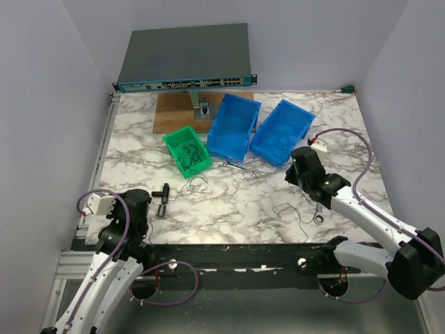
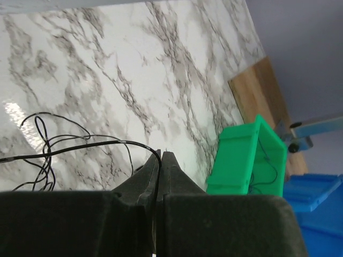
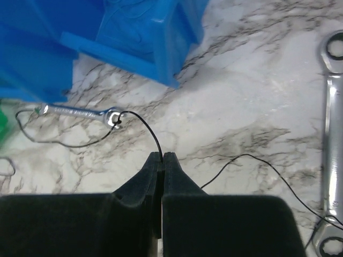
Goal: Untangle the cables
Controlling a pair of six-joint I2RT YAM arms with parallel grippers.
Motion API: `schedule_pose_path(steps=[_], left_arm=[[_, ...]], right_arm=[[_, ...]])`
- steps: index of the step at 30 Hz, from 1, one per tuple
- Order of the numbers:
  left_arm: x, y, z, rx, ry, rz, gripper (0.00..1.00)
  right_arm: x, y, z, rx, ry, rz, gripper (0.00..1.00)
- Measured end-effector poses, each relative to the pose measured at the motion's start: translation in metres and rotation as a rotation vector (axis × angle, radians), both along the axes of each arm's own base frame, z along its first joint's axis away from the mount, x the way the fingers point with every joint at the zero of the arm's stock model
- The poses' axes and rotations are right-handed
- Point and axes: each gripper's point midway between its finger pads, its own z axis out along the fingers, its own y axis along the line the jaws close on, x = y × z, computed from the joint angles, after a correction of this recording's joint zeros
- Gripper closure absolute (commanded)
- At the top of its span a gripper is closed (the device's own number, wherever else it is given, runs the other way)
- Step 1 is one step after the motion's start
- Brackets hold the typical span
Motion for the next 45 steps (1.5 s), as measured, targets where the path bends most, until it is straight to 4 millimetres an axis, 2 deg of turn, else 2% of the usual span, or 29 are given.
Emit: schedule_pose_path(steps=[2,6,9,11,15,19,21,24,25,27,28,30,33,37,39,41,45], left_arm=[[0.008,-0.008,-0.005,0.024,0.021,-0.056,1.0],[0.02,-0.024,-0.024,0.087,0.093,-0.174,1.0],[0.023,-0.028,-0.029,0.123,0.116,-0.22,1.0],[0.025,-0.03,-0.029,0.149,0.117,-0.249,1.0],[0.027,-0.034,-0.035,0.175,0.106,-0.294,1.0],[0.028,-0.038,-0.038,0.193,0.083,-0.329,1.0],[0.029,-0.039,-0.036,0.198,0.07,-0.337,1.0],[0.03,-0.04,-0.031,0.204,0.049,-0.342,1.0],[0.031,-0.04,-0.03,0.207,0.046,-0.343,1.0],[0.031,-0.04,-0.032,0.207,0.042,-0.343,1.0],[0.031,-0.04,-0.035,0.208,0.045,-0.344,1.0],[0.03,-0.039,-0.037,0.209,0.045,-0.344,1.0],[0.031,-0.04,-0.038,0.209,0.032,-0.345,1.0],[0.032,-0.041,-0.039,0.21,0.015,-0.355,1.0],[0.032,-0.043,-0.04,0.209,0.014,-0.362,1.0],[0.033,-0.044,-0.041,0.207,0.014,-0.366,1.0],[0.033,-0.044,-0.044,0.201,0.022,-0.365,1.0]], right_arm=[[0.0,0.014,-0.003,0.022,0.027,0.071,0.99],[0.001,0.057,-0.006,0.091,0.08,0.271,0.99],[-0.002,0.101,0.002,0.123,0.079,0.416,0.99],[-0.006,0.134,0.014,0.142,0.062,0.509,0.99],[0.001,0.196,0.059,0.193,-0.02,0.652,0.99],[0.023,0.235,0.128,0.231,-0.172,0.723,0.99],[0.033,0.245,0.173,0.247,-0.275,0.745,0.99],[0.039,0.247,0.217,0.254,-0.377,0.756,0.99],[0.04,0.246,0.229,0.254,-0.409,0.757,0.99],[0.039,0.24,0.238,0.237,-0.439,0.749,0.99],[0.038,0.235,0.234,0.221,-0.438,0.743,0.99],[0.033,0.223,0.21,0.176,-0.398,0.729,0.99],[0.021,0.201,0.146,0.087,-0.276,0.713,0.99],[-0.009,0.166,0.052,-0.023,-0.066,0.711,0.99],[-0.023,0.151,0.02,-0.06,0.01,0.714,0.99],[-0.034,0.14,0.002,-0.084,0.059,0.715,0.99],[-0.035,0.139,0.0,-0.087,0.065,0.718,0.96]])
